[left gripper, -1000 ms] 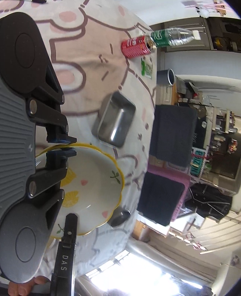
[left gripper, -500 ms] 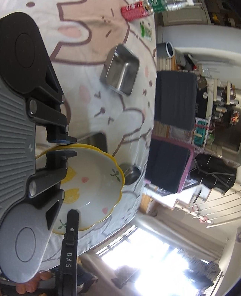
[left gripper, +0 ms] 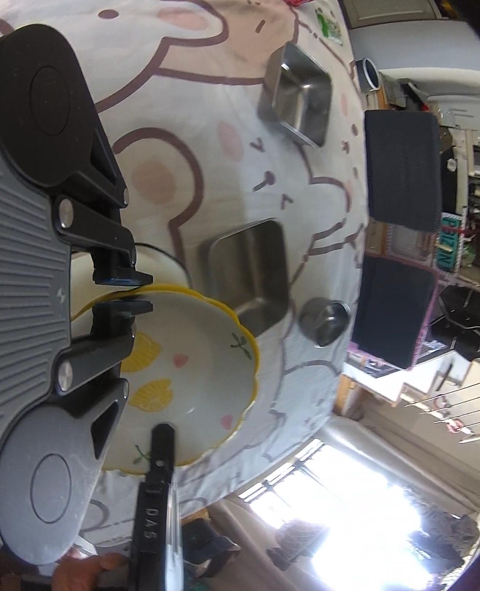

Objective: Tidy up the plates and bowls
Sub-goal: 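Lift the lemon bowl with both tools and carry it to the cream bowl, then lower the lemon bowl into the cream bowl and open both tools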

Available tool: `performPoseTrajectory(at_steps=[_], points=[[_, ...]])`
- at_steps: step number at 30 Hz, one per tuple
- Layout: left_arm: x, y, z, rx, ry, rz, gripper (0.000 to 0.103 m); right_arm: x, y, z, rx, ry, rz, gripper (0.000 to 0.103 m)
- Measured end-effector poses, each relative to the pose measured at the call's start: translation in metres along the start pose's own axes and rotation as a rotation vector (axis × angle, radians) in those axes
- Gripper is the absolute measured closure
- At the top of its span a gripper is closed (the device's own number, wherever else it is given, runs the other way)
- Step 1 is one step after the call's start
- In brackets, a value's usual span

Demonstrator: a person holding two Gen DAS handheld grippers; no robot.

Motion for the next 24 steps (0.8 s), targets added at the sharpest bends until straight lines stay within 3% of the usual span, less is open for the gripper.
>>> performPoseTrajectory(at_steps=[24], points=[[-0.028, -0.008, -0.037, 0.026, 0.154, -0.093, 0.089, -0.018, 0.002, -0.023, -0.103, 0.126, 0.151, 0.095]])
Point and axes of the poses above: each gripper's, at about its wrist camera, not at the fingertips, and z roughly against the way its jaws point, y to its left, x to its top, the point moved 2 cm from there along -z, roughly the way its jaws point, and after that the axes turned 11 degrees about -y, right-handed, at the moved point
